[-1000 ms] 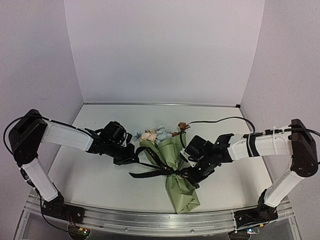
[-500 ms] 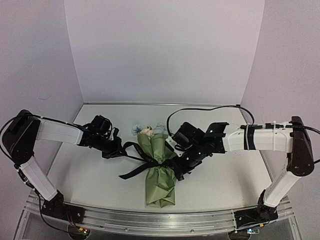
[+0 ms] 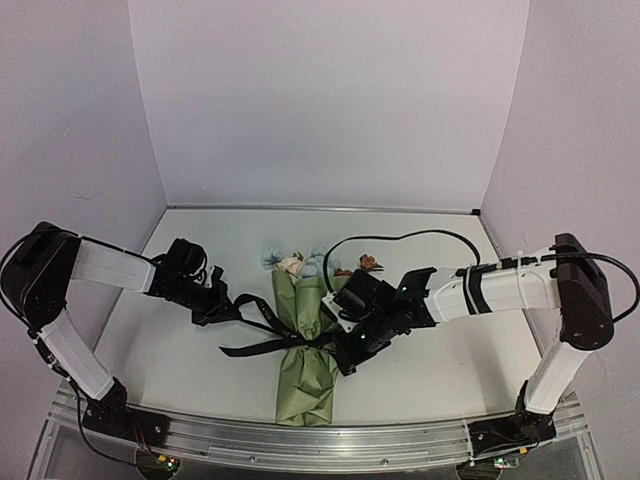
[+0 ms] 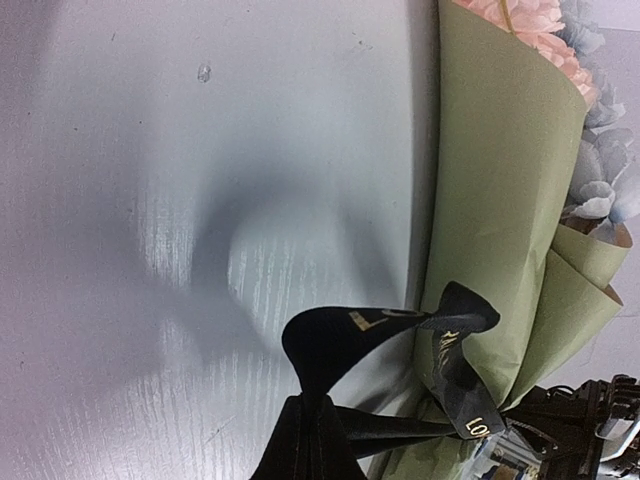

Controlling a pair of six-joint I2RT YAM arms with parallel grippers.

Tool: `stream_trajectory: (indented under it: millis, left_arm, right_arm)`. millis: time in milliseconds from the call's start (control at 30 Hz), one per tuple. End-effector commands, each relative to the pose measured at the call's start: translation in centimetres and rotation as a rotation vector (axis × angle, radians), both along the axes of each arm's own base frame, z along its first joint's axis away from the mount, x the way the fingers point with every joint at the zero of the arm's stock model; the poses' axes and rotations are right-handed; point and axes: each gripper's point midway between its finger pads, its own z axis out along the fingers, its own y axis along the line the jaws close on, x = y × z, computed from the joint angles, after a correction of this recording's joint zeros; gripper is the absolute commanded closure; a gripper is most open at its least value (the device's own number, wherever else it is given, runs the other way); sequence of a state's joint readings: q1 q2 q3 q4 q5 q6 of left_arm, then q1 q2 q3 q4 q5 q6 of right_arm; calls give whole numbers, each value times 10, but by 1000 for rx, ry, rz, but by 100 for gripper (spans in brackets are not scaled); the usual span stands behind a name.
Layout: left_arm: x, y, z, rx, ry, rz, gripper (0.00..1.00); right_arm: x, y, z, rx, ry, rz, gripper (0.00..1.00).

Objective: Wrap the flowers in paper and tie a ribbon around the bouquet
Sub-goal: Tie the half-tied ribbon around the folded bouquet.

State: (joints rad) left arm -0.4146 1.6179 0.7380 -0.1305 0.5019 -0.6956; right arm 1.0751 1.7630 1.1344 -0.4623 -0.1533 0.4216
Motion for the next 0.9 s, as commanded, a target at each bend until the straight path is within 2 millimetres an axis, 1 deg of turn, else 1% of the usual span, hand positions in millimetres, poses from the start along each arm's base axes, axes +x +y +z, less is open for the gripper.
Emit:
stream_trajectory:
  millis: [0,67,133,200,267,400,433,467,500,533,633,700,733,800,833,867]
  left_arm:
    - [33,49,-3,141,-95,159,100]
    - [33,51,-4,134,-91,168,100]
    - [33,52,-4,130,-88,171,100]
    - [33,51,-4,121,-87,164,100]
    - [35,45,0,92,-95,145,100]
    - [36,28,14,46,-121,90,100]
    - [35,22,19,44,-134,68,100]
    - [32,18,22,46,-139,48,100]
    - [31,14,27,45,-147,33,98]
    - [30,10,32,45,-155,21,93]
    - [27,4,46,47,-184,5,66]
    - [26,2,59,45,-209,4,50]
    - [25,0,65,43,-218,3,44]
    - [27,-1,83,39,-256,4,34]
    - [26,-1,92,39,-274,2,31]
    - [27,-2,101,39,-299,0,28]
  right_arm:
    - [-31,-84,-27,-309,103,-40,100]
    - [-32,-90,-29,-322,103,-46,100]
    - [-34,-91,-30,-319,113,-45,100]
    - [-36,-84,-27,-295,120,-47,100]
    - [-37,-73,-21,-268,116,-47,100]
    - [-26,-59,-5,-222,75,-80,100]
    - [-23,-54,0,-203,70,-86,98]
    - [-21,-49,5,-187,71,-90,91]
    - [-20,-46,8,-172,74,-95,82]
    - [-20,-42,11,-159,76,-97,74]
    - [-17,-36,24,-123,66,-107,54]
    - [-13,-34,34,-98,43,-117,43]
    - [-11,-34,41,-84,26,-123,38]
    - [-5,-36,53,-59,-1,-142,32]
    - [-2,-39,59,-47,-14,-156,28]
    - [1,-42,64,-36,-24,-174,15]
